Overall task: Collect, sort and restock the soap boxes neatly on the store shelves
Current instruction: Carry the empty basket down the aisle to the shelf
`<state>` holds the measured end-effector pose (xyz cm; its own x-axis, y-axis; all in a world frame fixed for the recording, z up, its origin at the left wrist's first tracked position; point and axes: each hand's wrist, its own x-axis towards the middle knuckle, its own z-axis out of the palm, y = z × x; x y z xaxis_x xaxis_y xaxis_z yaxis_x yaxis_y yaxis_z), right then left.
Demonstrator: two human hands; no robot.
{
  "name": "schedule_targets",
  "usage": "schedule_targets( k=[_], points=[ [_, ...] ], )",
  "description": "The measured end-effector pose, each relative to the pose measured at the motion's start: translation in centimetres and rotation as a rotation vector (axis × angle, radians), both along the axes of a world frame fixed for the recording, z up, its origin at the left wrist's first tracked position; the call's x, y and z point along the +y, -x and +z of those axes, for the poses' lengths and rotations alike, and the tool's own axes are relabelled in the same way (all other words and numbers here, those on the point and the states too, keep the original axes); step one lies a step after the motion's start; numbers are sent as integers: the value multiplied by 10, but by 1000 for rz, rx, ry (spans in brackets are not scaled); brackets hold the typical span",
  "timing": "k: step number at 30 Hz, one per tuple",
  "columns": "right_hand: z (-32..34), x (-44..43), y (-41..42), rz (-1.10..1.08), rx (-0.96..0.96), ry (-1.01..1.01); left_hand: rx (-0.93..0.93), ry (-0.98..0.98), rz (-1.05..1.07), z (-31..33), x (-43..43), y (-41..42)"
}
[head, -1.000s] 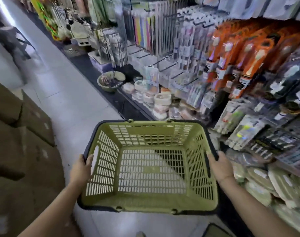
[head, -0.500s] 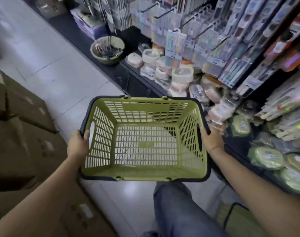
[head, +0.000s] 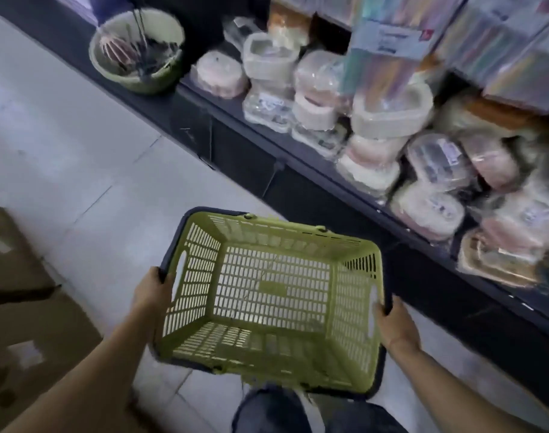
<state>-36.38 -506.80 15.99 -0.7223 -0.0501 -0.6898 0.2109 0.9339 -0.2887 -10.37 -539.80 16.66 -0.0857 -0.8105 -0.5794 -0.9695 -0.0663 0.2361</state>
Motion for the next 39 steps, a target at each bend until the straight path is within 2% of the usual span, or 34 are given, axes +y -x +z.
schedule_targets(
  k=[3,10,16,21,25,29,35,39],
  points=[
    [-62,-11,-15,-99,-75,-95,-72,-80,-98,-64,-27,13],
    [-175,-31,-26,-205,-123,-109,-95,-113,-162,-180,-63,40],
    [-220,-36,-26,-211,-95,-102,-50,-150,-128,-224,-75,50],
    [-233,-41,-29,-229,-108,-91,16,-164,-28,-231,-70,56],
    [-214,-43,-25,-190,-129,-118,-153,-74,-199,-212,-58,67],
    [-166,-47,-10,-160,-74,-91,-184,-21,-420,-171,-41,94],
    [-53,-51,21,-58,6,119,17,-126,-760,-60,-13,153],
    [48,-38,35,-24,77,205,210,-117,-810,40,21,189]
  ],
)
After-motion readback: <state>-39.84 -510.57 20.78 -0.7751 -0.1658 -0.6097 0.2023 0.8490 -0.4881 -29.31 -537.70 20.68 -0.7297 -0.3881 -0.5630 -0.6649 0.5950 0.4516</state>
